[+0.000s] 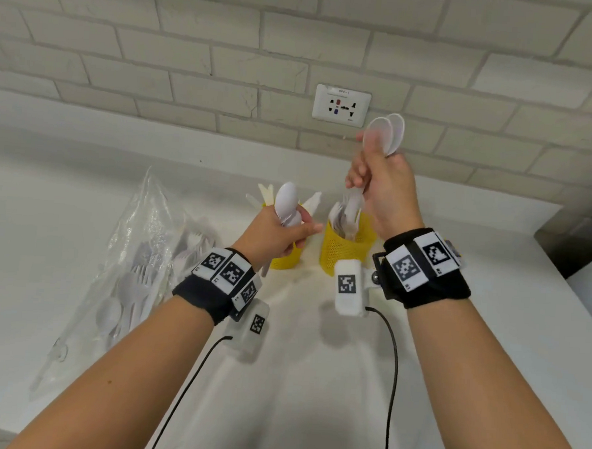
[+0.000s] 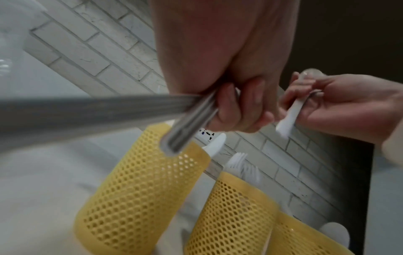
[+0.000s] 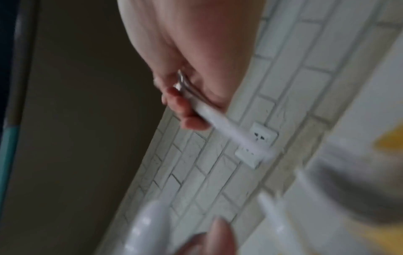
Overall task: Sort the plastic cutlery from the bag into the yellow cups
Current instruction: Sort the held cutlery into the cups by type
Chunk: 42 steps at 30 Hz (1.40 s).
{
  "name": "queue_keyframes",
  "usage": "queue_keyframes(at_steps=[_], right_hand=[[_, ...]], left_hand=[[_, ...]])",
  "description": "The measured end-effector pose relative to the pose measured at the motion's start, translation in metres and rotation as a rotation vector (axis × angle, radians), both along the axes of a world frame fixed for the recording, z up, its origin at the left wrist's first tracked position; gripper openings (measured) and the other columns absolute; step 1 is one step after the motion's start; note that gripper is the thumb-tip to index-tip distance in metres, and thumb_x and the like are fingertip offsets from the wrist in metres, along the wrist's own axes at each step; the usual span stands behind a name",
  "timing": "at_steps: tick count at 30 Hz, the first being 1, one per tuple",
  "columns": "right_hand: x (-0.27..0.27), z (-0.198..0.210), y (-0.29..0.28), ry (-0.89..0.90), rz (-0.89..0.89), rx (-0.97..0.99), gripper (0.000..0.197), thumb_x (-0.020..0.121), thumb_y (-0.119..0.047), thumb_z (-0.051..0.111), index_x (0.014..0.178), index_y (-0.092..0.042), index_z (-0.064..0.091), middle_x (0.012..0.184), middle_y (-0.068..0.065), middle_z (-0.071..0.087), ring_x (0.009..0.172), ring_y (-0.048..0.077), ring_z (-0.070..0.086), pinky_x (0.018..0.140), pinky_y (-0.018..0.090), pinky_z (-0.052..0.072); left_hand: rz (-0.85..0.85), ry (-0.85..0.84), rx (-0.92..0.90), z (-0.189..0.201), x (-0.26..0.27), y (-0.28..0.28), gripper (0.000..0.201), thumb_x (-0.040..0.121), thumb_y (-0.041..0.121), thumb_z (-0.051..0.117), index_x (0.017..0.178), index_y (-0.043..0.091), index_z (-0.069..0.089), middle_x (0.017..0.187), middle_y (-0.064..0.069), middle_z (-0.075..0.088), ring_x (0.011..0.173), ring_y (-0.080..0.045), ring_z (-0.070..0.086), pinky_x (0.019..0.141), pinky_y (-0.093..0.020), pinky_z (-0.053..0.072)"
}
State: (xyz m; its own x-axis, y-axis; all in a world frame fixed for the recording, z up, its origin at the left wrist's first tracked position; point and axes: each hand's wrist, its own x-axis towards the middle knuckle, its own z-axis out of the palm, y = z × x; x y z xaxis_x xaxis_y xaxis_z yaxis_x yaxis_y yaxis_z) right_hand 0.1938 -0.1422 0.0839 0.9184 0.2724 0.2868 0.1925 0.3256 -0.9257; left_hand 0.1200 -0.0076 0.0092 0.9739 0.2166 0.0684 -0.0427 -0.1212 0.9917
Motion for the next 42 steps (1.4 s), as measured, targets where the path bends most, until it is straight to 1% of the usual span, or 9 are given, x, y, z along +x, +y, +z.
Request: queue_keyframes(at_steps=[5, 8, 10, 16, 20, 29, 32, 38, 42], right_hand=[[-0.011, -0.023, -0.012, -0.146, 0.100, -0.594, 0.028, 0.071, -0.014, 0.080, 0.088, -0.013, 0.058, 0.058, -0.003, 0.034, 0.059, 0.016, 0.036, 0.053, 0.022, 0.033], [-0.011, -0.027, -0.027, -0.145, 0.026, -0.502, 0.027, 0.073, -0.012, 0.078, 0.074, -0.019, 0.053, 0.065, 0.000, 0.043, 0.065, 0.017, 0.045, 0.060, 0.026, 0.040], [-0.004, -0.023, -0.044, -0.077, -0.047, -0.376, 0.022, 0.080, -0.011, 0.072, 0.084, -0.023, 0.054, 0.069, -0.005, 0.051, 0.060, 0.004, 0.052, 0.060, 0.015, 0.044], [0.026, -0.010, -0.104, -0.118, -0.313, -0.217, 0.036, 0.089, -0.021, 0.061, 0.107, 0.009, 0.056, 0.075, -0.004, 0.065, 0.056, -0.001, 0.049, 0.059, 0.013, 0.039], [0.047, -0.008, -0.132, -0.159, -0.411, -0.103, 0.009, 0.093, -0.019, 0.054, 0.100, -0.014, 0.052, 0.073, 0.000, 0.057, 0.065, 0.006, 0.051, 0.060, 0.017, 0.039], [0.062, -0.080, -0.135, 0.000, -0.291, -0.559, 0.007, 0.091, -0.019, 0.059, 0.096, -0.014, 0.058, 0.081, -0.003, 0.062, 0.065, -0.007, 0.057, 0.071, 0.019, 0.043], [0.061, -0.092, -0.141, -0.008, -0.300, -0.592, 0.041, 0.083, -0.023, 0.070, 0.120, -0.017, 0.052, 0.100, 0.000, 0.061, 0.087, 0.007, 0.058, 0.074, 0.011, 0.044], [0.058, -0.102, -0.151, -0.094, -0.389, -0.614, 0.043, 0.090, -0.011, 0.050, 0.133, -0.015, 0.048, 0.132, 0.006, 0.051, 0.124, 0.015, 0.047, 0.107, 0.031, 0.036], [0.052, -0.114, -0.155, -0.070, -0.231, -0.697, 0.072, 0.075, -0.049, 0.064, 0.138, -0.024, 0.041, 0.137, 0.001, 0.047, 0.129, 0.013, 0.044, 0.110, 0.040, 0.037]], left_hand=[[-0.115, 0.004, 0.105, 0.008, 0.016, -0.028, 0.020, 0.081, 0.010, 0.074, 0.073, 0.018, 0.056, 0.049, 0.006, 0.050, 0.037, -0.005, 0.039, 0.038, -0.016, 0.033], [-0.216, -0.034, 0.116, 0.013, 0.024, -0.044, 0.014, 0.081, 0.009, 0.073, 0.085, 0.015, 0.060, 0.048, 0.012, 0.049, 0.040, -0.004, 0.039, 0.041, -0.018, 0.034], [-0.204, -0.035, 0.095, 0.014, 0.029, -0.052, 0.025, 0.083, 0.019, 0.072, 0.100, 0.010, 0.055, 0.058, 0.001, 0.052, 0.041, -0.009, 0.042, 0.042, -0.021, 0.035], [-0.118, -0.097, 0.213, 0.008, 0.049, -0.066, 0.021, 0.097, 0.033, 0.049, 0.096, 0.012, 0.050, 0.059, -0.002, 0.048, 0.046, -0.012, 0.046, 0.051, -0.024, 0.040], [-0.115, -0.116, 0.169, 0.011, 0.063, -0.073, 0.029, 0.102, 0.035, 0.036, 0.089, 0.018, 0.056, 0.064, 0.000, 0.045, 0.054, -0.011, 0.043, 0.056, -0.026, 0.040], [-0.165, -0.393, -0.126, 0.062, 0.100, -0.112, 0.023, 0.093, 0.036, 0.029, 0.097, 0.022, 0.047, 0.071, 0.000, 0.036, 0.062, -0.013, 0.037, 0.059, -0.023, 0.034], [-0.183, -0.466, -0.112, 0.067, 0.116, -0.131, 0.012, 0.097, 0.026, 0.029, 0.097, 0.022, 0.041, 0.074, 0.002, 0.039, 0.064, -0.011, 0.043, 0.062, -0.021, 0.041], [-0.163, -0.261, -0.150, 0.033, 0.136, -0.163, 0.008, 0.103, 0.012, 0.033, 0.098, 0.013, 0.039, 0.084, 0.000, 0.047, 0.081, -0.016, 0.052, 0.079, -0.021, 0.045], [-0.278, -0.142, 0.202, -0.001, 0.136, -0.162, 0.019, 0.094, -0.003, 0.040, 0.092, 0.004, 0.058, 0.099, -0.010, 0.049, 0.083, -0.016, 0.057, 0.074, -0.019, 0.045]])
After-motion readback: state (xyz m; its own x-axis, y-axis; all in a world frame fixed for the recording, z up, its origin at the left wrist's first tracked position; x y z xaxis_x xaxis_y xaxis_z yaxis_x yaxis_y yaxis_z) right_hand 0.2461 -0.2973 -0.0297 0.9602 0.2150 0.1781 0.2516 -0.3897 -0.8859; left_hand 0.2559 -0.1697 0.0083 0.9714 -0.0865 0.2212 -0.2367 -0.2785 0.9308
